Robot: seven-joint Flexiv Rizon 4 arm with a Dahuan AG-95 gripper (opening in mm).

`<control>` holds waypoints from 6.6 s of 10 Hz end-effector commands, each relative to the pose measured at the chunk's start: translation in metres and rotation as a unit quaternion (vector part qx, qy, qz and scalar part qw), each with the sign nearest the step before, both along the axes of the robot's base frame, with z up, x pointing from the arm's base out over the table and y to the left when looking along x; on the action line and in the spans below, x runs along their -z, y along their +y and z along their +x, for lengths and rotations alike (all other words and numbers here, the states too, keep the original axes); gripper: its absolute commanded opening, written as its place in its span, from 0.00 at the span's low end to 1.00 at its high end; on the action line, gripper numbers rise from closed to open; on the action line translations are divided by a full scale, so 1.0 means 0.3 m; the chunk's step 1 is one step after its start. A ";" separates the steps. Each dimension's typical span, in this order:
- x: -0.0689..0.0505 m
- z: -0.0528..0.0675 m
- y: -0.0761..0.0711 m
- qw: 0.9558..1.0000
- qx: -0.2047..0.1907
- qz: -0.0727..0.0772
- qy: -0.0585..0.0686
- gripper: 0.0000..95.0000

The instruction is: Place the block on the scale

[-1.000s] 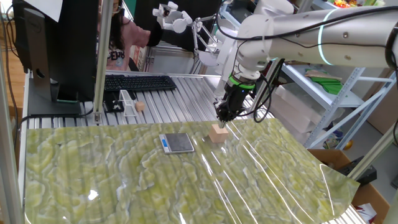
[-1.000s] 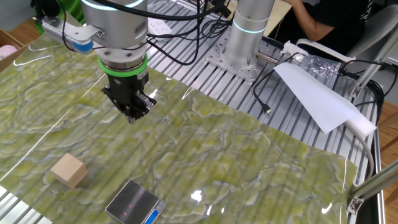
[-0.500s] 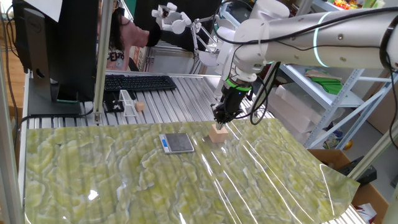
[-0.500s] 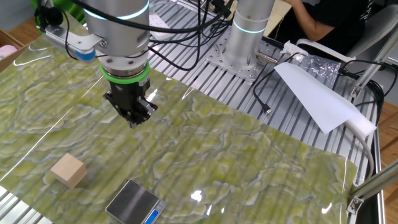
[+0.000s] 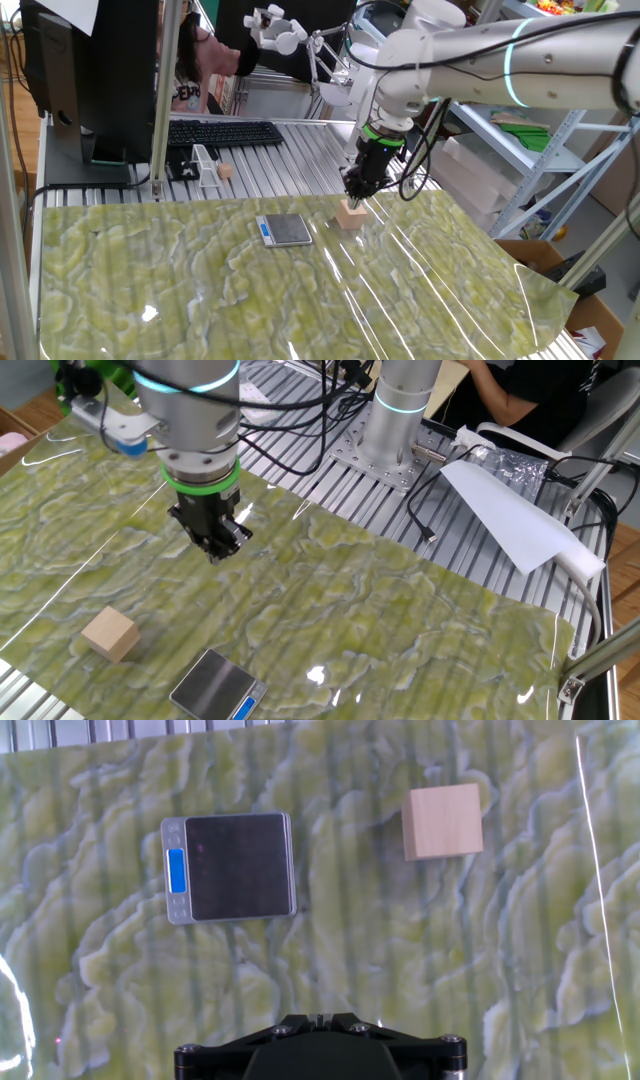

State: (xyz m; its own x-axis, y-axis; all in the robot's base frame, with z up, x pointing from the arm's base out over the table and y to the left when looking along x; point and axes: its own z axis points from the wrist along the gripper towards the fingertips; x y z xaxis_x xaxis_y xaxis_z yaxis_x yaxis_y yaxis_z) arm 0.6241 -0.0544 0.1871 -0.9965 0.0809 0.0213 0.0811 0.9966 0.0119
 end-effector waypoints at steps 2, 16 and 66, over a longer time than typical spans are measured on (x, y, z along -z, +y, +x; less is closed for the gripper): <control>0.000 -0.006 -0.001 1.000 0.025 -0.001 -0.005 0.00; 0.000 -0.006 -0.001 1.000 -0.008 -0.004 -0.003 0.00; -0.017 0.463 -0.297 0.997 -0.055 -0.021 -0.041 0.00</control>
State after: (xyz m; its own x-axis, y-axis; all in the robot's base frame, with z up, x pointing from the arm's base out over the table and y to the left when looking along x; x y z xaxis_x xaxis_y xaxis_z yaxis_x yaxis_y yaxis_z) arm 0.7599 -0.1440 0.1920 -0.9973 -0.0301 -0.0663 -0.0279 0.9990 -0.0350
